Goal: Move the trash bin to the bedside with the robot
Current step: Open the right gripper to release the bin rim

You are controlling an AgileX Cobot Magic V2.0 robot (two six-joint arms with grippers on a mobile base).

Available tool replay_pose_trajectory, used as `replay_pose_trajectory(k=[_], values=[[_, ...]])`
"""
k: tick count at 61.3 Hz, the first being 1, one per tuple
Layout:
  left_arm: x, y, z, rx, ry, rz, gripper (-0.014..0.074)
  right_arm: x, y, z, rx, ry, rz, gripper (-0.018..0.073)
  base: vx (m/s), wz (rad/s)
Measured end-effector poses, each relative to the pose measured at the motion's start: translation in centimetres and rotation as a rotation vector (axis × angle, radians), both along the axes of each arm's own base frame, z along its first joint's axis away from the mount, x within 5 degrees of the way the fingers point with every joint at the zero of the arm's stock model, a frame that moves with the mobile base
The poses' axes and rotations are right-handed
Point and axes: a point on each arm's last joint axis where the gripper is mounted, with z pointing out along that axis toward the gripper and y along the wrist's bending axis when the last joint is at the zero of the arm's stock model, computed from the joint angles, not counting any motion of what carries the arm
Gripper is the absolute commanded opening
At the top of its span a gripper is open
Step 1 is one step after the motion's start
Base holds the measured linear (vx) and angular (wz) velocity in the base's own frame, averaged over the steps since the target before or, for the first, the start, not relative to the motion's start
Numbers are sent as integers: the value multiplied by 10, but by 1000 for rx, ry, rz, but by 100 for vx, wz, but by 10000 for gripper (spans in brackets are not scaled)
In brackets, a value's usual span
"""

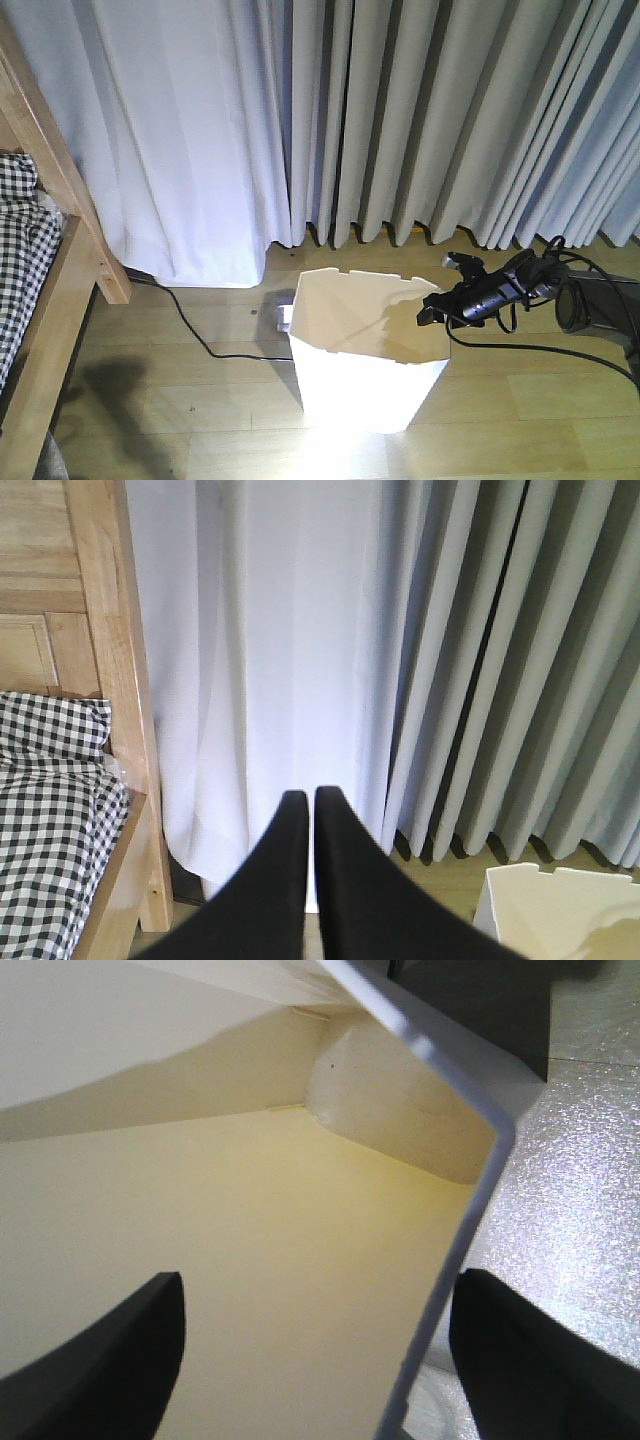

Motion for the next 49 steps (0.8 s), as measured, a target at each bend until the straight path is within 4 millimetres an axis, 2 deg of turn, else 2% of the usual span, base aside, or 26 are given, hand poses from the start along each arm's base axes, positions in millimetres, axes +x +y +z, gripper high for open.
replay_pose_trajectory(k=[22,49], values=[[0,0,0,0,0,0,-6,1,-6,1,1,-3,-7,542,0,0],[0,0,0,0,0,0,-6,-4,-12,5,93,45,-35,542,0,0]])
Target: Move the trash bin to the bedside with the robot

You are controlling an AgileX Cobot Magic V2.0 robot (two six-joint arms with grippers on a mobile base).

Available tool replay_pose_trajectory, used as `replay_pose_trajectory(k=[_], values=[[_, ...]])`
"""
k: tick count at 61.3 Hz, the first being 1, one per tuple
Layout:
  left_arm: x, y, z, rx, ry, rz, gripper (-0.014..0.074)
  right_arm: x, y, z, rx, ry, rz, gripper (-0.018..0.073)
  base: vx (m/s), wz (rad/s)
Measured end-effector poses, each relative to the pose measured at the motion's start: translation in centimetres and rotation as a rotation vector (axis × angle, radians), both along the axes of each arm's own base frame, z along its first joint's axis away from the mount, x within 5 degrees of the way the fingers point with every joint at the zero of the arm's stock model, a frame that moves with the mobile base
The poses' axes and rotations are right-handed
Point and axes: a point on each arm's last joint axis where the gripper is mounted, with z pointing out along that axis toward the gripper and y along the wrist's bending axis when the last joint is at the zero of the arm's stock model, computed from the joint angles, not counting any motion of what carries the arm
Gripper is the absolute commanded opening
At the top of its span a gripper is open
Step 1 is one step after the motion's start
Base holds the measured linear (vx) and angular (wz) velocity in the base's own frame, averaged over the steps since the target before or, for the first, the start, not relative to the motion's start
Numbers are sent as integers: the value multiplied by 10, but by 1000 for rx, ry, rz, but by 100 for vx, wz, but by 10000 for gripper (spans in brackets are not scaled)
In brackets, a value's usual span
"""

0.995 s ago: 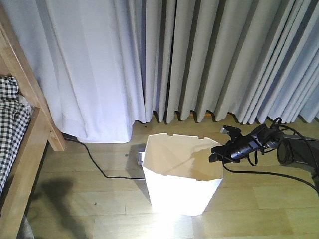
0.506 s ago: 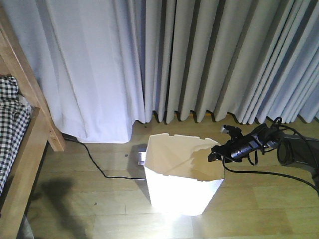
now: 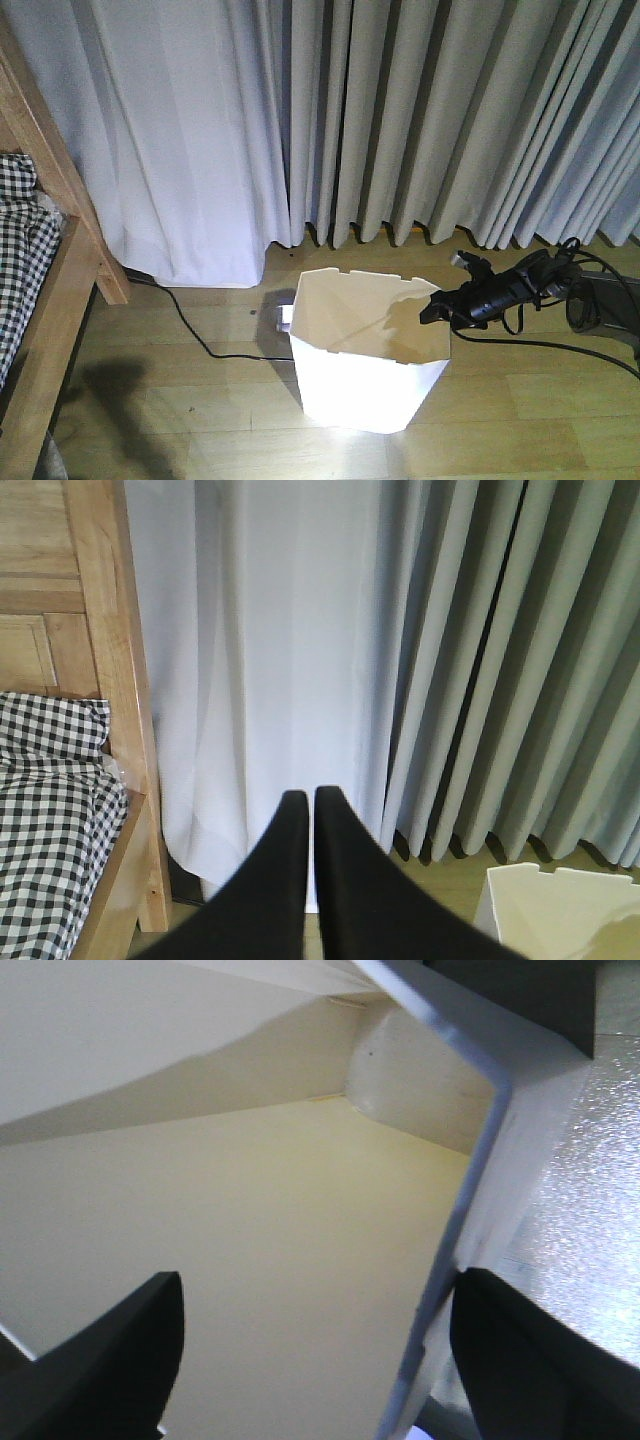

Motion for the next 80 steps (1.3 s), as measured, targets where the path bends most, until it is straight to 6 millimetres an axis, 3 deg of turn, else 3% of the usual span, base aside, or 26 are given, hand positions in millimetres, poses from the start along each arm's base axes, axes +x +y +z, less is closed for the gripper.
replay_pose_trajectory(k=[23,36,54,73,80], values=[[0,0,0,0,0,0,-6,-9,-20,3,28,44,-38,542,0,0],[0,0,0,0,0,0,-6,-28,-42,33,-86,-6,-76,542,0,0],[0,0,0,0,0,0,-6,-60,-45,123,-252,-121,-45,542,0,0],[0,0,0,0,0,0,-6,-85,-45,273,-385,-356,-75,542,0,0],[0,0,0,0,0,0,-6,-99,-41,320,-413,-443,-88,542,0,0]])
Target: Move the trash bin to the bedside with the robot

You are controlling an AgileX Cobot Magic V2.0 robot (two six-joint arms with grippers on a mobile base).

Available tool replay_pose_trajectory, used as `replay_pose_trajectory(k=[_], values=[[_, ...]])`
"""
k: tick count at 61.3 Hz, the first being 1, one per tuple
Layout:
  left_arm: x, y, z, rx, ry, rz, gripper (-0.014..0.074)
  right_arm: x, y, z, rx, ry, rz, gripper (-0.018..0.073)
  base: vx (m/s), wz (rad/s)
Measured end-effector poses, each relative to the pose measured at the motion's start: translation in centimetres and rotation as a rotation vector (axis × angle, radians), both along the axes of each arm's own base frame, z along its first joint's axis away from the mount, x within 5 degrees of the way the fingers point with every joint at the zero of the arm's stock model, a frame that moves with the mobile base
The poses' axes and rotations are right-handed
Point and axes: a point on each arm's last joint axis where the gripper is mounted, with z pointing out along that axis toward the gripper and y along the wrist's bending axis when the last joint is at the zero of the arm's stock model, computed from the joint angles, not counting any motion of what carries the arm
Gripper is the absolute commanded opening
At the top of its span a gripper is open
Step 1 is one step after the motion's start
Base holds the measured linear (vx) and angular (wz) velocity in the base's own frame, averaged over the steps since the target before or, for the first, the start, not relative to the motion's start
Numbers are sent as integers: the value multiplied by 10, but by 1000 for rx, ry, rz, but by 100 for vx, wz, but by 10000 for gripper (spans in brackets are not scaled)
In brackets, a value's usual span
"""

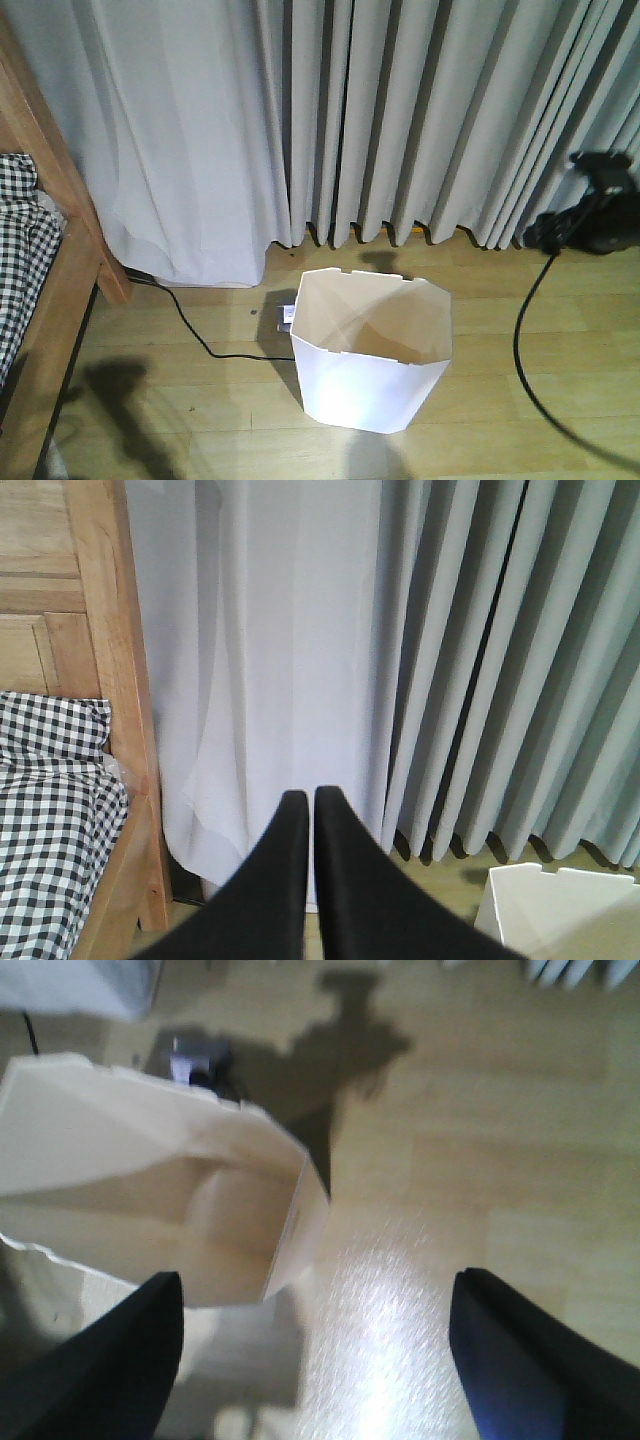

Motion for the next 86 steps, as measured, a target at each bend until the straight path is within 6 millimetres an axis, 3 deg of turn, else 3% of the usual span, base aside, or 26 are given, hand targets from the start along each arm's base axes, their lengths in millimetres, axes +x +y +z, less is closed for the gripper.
replay_pose_trajectory(k=[11,21,38,55,74,86], values=[[0,0,0,0,0,0,-6,-36,9,62,-37,-127,-17,542,0,0],[0,0,0,0,0,0,-6,-82,22,115,-85,-292,-22,542,0,0],[0,0,0,0,0,0,-6,-158,42,174,-85,-650,-173,542,0,0],[0,0,0,0,0,0,-6,-211,87,176,-44,-827,39,542,0,0],[0,0,0,0,0,0,-6,-274,89,137,46,-974,6,542,0,0],[0,0,0,0,0,0,-6,-295,89,139,94,-1103,-7,542,0,0]])
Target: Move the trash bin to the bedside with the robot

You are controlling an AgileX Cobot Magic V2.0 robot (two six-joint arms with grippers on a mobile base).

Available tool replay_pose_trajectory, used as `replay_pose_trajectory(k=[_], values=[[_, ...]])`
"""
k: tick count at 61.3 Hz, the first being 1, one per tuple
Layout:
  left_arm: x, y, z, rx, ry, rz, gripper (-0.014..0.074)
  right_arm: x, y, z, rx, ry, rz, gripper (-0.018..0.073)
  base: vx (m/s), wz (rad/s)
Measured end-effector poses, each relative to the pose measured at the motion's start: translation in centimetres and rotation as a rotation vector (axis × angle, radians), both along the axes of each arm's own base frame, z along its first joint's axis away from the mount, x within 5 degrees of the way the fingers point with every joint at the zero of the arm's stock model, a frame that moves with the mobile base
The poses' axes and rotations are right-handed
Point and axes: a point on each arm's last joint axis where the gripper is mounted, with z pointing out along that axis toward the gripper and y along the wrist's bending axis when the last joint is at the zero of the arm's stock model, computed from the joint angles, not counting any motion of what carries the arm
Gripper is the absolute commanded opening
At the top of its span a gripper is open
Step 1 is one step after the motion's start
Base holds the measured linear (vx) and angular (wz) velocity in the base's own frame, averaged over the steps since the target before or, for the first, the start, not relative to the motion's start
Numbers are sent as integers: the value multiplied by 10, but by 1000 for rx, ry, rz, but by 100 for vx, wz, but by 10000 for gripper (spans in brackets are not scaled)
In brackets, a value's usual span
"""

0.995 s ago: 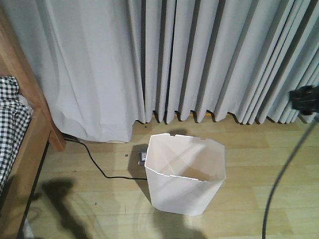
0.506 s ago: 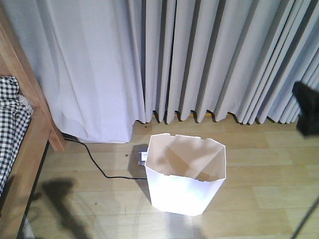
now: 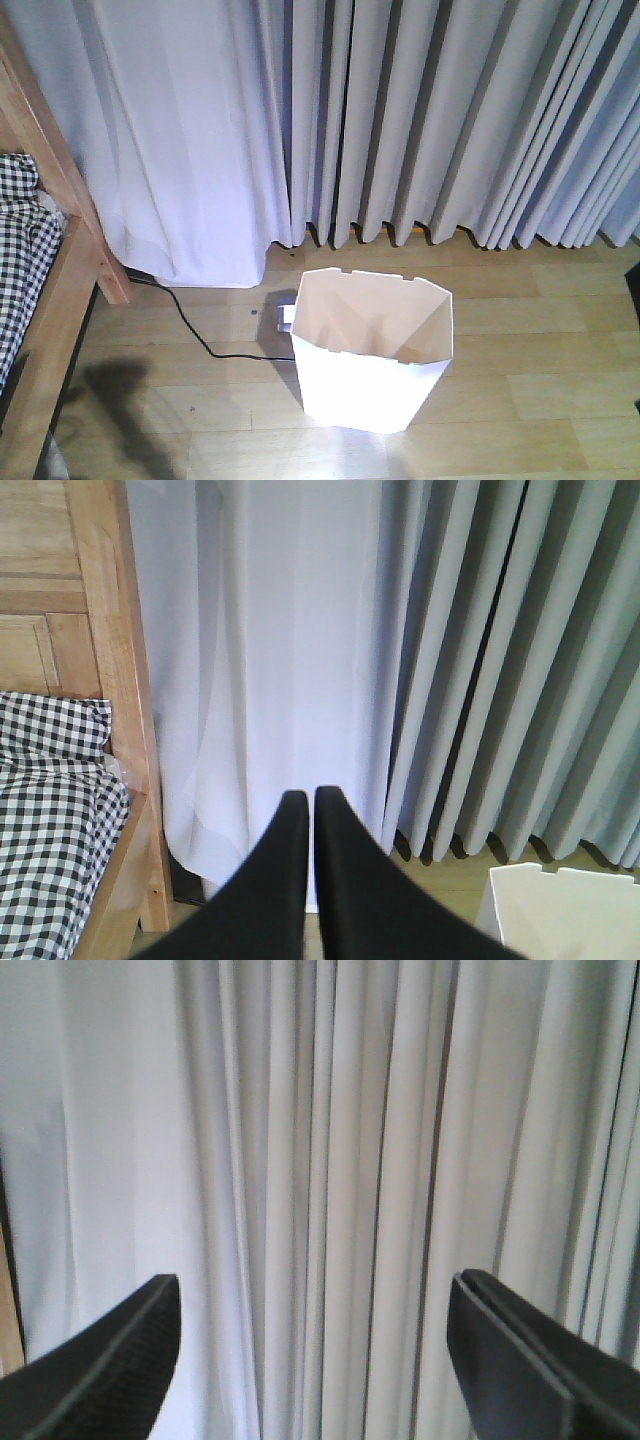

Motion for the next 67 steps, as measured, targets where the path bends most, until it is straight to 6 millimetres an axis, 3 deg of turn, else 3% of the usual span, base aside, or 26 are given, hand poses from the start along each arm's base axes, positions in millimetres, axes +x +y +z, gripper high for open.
replay_pose_trajectory(k=[13,20,25,33,67], values=[[0,0,0,0,0,0,-6,-5,4,-1,-6,-11,42,540,0,0],[0,0,0,0,0,0,-6,-5,4,-1,-18,-7,46,468,0,0],[0,0,0,0,0,0,-6,-5,4,-1,-27,-8,44,316,0,0],[0,0,0,0,0,0,-6,-5,3,-1,-26,-15,28,-17,0,0],[0,0,0,0,0,0,-6,-5,1,0,-46,-29,10,-9,0,0]])
